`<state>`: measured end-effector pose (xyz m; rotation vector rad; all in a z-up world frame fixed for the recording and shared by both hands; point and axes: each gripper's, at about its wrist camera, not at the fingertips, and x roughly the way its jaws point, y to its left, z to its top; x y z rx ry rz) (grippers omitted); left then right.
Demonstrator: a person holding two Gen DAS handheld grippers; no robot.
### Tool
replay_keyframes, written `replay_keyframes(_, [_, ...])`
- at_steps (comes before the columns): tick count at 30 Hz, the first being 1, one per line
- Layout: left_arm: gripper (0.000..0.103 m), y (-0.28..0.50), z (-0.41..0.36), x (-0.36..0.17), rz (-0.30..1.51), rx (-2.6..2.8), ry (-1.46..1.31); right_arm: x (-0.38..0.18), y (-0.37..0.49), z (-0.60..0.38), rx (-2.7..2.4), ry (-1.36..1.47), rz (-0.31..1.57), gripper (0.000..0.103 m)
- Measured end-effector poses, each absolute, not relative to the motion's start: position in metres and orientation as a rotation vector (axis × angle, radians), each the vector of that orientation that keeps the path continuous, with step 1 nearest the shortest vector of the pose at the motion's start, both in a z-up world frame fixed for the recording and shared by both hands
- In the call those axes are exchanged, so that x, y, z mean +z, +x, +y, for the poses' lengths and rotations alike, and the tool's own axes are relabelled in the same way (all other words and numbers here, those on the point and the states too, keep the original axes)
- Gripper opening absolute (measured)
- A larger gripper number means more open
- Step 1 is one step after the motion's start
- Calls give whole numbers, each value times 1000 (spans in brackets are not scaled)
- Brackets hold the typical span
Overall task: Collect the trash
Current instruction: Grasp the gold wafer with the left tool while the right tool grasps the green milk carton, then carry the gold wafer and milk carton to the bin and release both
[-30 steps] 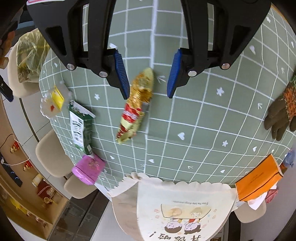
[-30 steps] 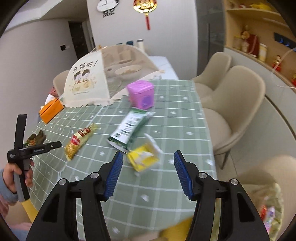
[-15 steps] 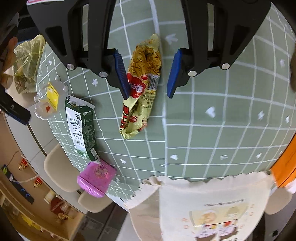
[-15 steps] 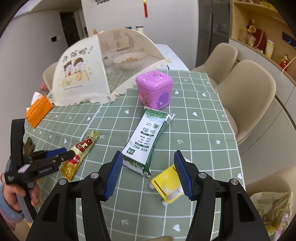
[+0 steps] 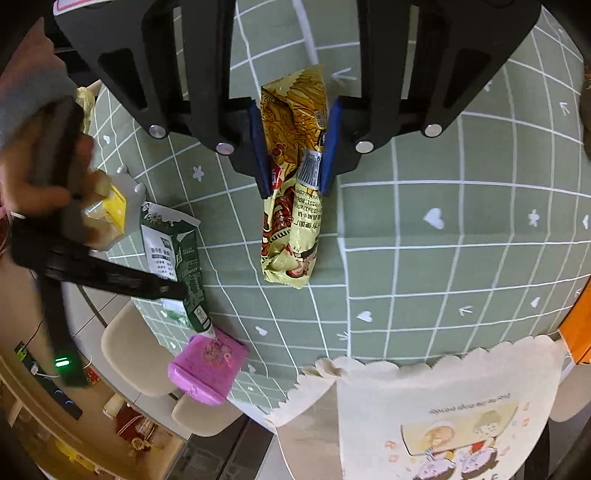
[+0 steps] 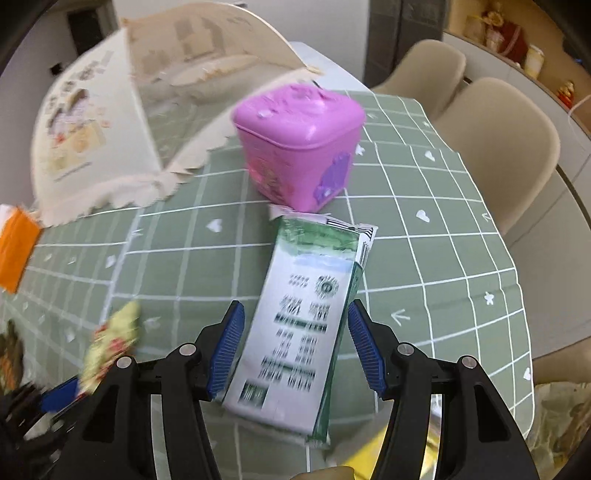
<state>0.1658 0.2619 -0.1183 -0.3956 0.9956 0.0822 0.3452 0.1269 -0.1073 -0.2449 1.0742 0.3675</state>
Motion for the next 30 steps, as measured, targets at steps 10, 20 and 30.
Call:
replay_keyframes(10, [25, 143, 280, -102, 952, 66, -457, -125, 343, 123, 377, -232, 1164, 51])
replay_keyframes(20, [24, 133, 292, -76, 897, 56, -468, -51, 276, 103, 523, -200, 1014, 50])
replay_keyframes(30, [24, 127, 219, 8, 748, 35, -346, 42, 219, 6, 576, -164, 867, 50])
